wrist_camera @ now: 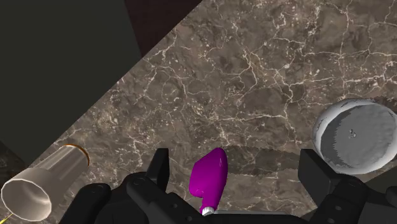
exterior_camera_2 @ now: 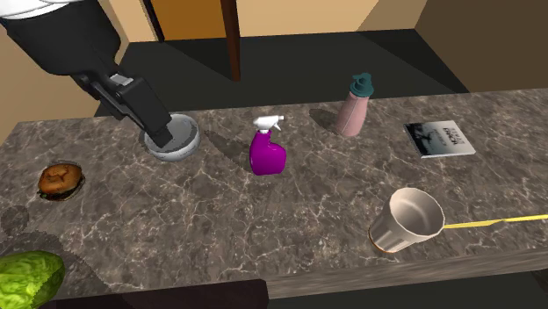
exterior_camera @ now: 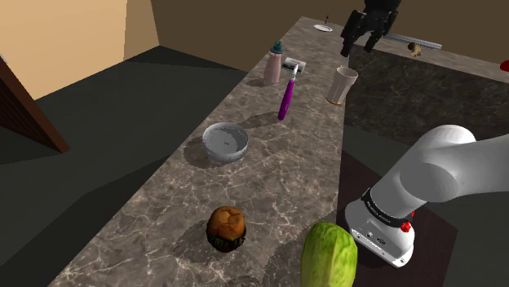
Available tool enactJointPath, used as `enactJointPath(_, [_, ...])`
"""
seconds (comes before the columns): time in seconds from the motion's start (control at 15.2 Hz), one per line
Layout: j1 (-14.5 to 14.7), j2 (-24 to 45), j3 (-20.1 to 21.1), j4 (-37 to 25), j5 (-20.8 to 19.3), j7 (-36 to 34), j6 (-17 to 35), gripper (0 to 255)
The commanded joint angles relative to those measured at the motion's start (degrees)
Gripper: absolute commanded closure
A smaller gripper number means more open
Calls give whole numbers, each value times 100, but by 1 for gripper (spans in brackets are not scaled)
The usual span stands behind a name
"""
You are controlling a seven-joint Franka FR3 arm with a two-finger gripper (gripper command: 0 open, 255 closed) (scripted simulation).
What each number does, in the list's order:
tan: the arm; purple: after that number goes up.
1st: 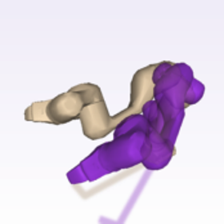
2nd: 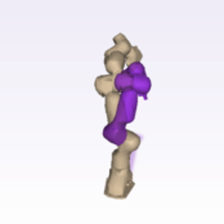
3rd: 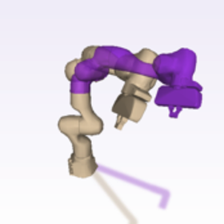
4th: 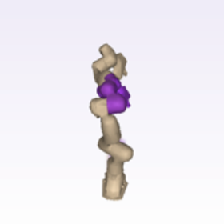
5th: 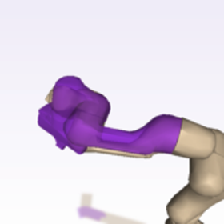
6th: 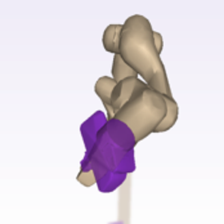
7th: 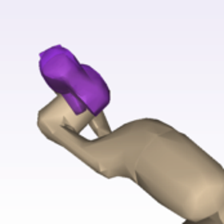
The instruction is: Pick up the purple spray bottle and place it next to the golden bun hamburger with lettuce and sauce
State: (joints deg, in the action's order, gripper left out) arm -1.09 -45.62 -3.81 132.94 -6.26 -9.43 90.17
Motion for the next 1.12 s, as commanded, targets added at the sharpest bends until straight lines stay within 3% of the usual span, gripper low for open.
enactJointPath(0.0, [0,0,0,0,0,0,0,0])
enactJointPath(0.59, [-148,2041,-488,-599,334,-216,935,0])
enactJointPath(1.06, [-242,3703,-855,-1400,831,-201,1356,0])
